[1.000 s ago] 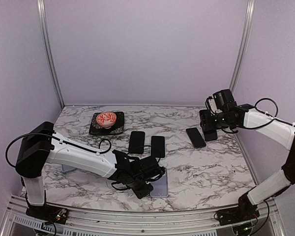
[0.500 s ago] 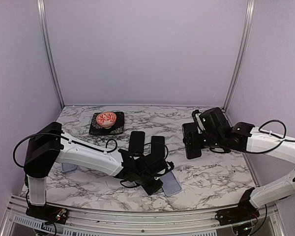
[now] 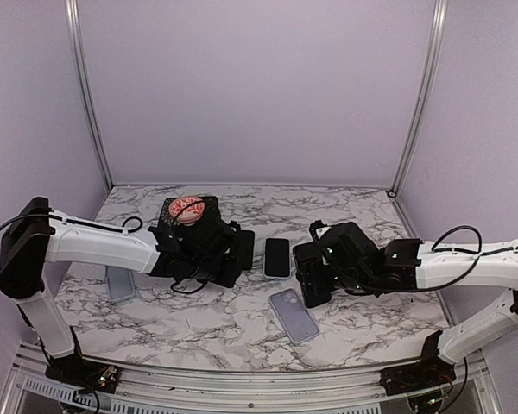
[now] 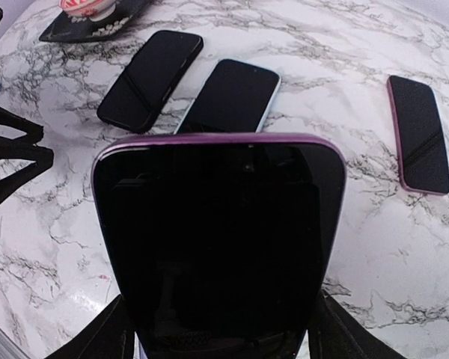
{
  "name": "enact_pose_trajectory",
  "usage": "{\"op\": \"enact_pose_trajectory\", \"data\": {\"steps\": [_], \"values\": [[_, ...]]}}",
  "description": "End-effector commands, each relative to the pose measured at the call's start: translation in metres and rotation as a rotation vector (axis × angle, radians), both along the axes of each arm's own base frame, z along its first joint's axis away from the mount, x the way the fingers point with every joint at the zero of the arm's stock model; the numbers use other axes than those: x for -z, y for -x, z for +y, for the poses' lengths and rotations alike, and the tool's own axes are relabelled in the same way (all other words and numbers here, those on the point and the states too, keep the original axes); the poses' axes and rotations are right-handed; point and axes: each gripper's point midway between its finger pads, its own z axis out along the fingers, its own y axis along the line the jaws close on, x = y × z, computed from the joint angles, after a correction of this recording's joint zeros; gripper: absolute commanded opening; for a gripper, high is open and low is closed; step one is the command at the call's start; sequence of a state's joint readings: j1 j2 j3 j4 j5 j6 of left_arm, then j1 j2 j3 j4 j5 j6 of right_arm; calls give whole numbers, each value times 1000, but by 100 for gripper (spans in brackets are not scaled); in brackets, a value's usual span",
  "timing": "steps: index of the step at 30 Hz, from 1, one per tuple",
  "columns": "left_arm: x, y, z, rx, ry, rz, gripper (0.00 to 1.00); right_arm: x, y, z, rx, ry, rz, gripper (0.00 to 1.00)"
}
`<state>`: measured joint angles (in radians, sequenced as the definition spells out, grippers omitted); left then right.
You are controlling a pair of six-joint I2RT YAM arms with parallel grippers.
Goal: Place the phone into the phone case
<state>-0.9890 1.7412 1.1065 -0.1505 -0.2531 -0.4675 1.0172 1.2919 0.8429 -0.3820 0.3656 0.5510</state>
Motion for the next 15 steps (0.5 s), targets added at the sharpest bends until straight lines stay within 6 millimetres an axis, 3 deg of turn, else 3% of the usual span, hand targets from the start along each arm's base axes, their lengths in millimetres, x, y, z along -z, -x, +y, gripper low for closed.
{"op": "enact_pose_trajectory", "data": {"steps": [1, 6, 12, 15], "values": [[23, 2, 16, -55, -59, 24, 44, -9, 10, 34, -38, -71, -69, 31], [5, -12, 25, -118, -42, -32, 58, 5, 30, 49, -84, -47, -100, 31], [-22, -24, 42, -229, 33, -73, 83, 25, 29, 38, -42, -44, -117, 29], [-30, -24, 49, -262, 54, -90, 87, 28, 32, 44, -57, -73, -122, 27]]}}
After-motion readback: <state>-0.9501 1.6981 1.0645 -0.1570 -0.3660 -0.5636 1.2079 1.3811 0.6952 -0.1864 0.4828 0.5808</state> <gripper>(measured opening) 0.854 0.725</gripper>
